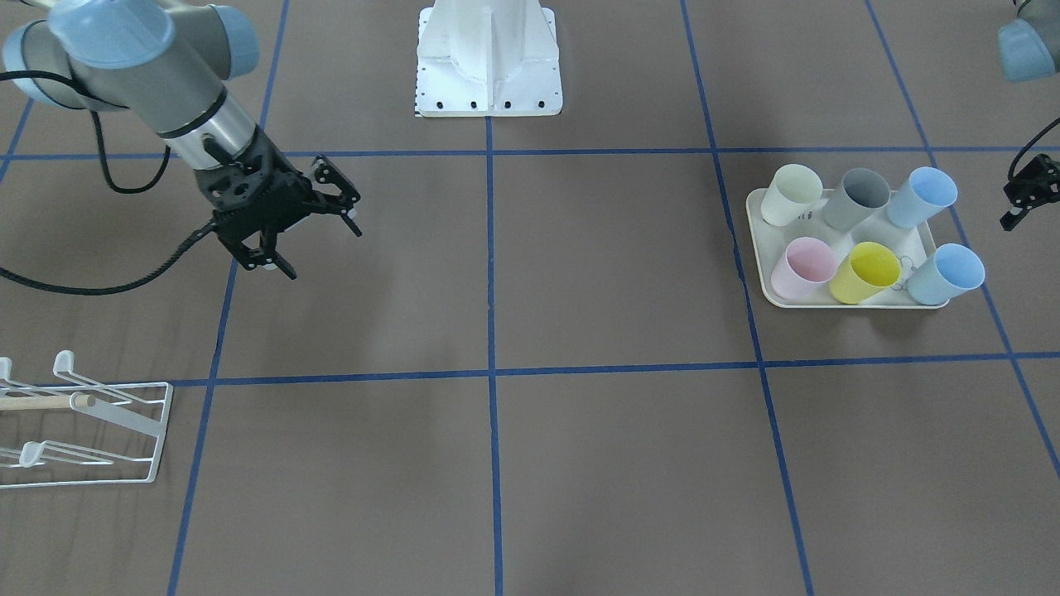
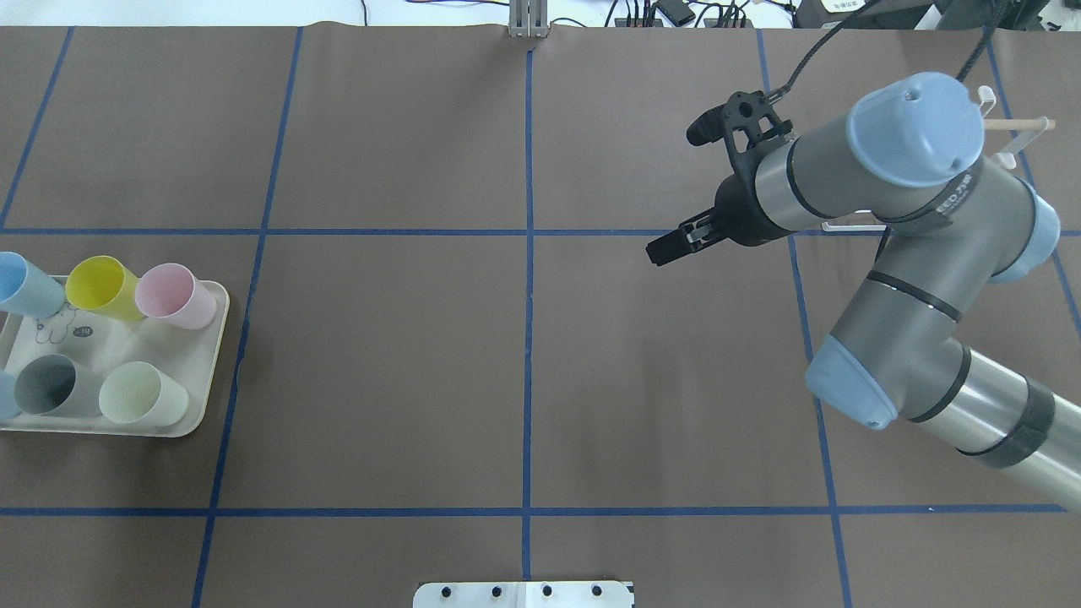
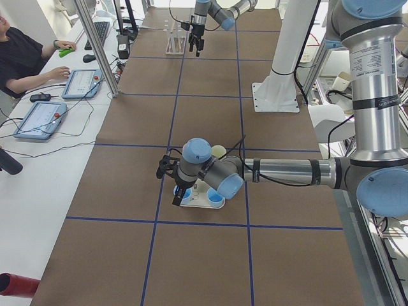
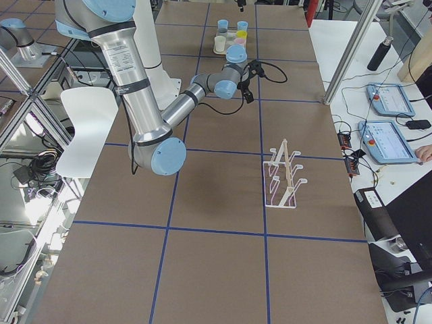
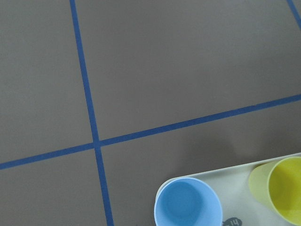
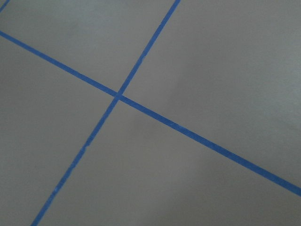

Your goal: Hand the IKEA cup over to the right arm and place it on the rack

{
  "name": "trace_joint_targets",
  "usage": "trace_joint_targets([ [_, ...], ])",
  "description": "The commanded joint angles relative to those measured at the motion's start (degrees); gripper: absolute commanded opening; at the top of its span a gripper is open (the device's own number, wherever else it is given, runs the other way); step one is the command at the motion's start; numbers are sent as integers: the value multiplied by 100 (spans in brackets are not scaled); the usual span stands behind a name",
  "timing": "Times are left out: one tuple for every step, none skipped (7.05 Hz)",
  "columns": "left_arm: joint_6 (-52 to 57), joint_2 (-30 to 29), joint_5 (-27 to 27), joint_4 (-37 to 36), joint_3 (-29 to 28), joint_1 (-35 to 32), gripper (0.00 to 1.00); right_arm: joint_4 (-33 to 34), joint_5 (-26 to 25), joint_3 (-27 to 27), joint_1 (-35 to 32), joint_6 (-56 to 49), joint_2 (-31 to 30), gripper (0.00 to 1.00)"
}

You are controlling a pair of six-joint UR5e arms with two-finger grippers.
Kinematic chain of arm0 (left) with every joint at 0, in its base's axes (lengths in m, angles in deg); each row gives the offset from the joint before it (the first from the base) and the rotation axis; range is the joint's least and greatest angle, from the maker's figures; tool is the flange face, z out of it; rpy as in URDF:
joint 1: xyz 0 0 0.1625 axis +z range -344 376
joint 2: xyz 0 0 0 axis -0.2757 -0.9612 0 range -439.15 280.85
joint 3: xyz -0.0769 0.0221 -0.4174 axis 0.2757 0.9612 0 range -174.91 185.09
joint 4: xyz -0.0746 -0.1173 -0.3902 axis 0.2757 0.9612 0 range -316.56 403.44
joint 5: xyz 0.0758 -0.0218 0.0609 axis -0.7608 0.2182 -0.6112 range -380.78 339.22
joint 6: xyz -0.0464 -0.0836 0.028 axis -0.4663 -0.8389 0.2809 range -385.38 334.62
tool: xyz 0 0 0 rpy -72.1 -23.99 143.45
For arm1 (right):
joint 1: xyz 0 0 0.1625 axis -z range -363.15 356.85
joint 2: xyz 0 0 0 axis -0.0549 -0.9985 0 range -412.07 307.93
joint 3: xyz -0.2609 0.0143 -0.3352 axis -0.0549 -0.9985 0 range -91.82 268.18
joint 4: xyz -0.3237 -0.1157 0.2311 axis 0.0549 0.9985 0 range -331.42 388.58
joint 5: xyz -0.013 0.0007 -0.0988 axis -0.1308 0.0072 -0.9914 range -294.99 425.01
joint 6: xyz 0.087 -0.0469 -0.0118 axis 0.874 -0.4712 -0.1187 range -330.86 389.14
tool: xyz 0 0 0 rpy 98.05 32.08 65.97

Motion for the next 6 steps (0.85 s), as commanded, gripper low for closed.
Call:
trace_joint_targets([
  [-718, -3, -14, 1141, -670, 372, 100, -43, -145, -126, 196, 162, 172, 99],
  [-738, -29, -14, 1153, -689, 451, 100, -60, -146, -170, 205, 162, 181, 99],
  [-738, -56, -14, 1162, -689, 496, 93, -61, -154, -170, 214, 162, 189, 99],
  [-738, -99, -14, 1171, -776, 496, 71, -61, -154, -170, 223, 162, 181, 99],
  [-729, -187, -14, 1171, -881, 496, 59, -61, -154, -170, 223, 162, 181, 99],
  [-720, -275, -14, 1171, -1004, 496, 56, -61, -154, -170, 223, 162, 181, 99],
])
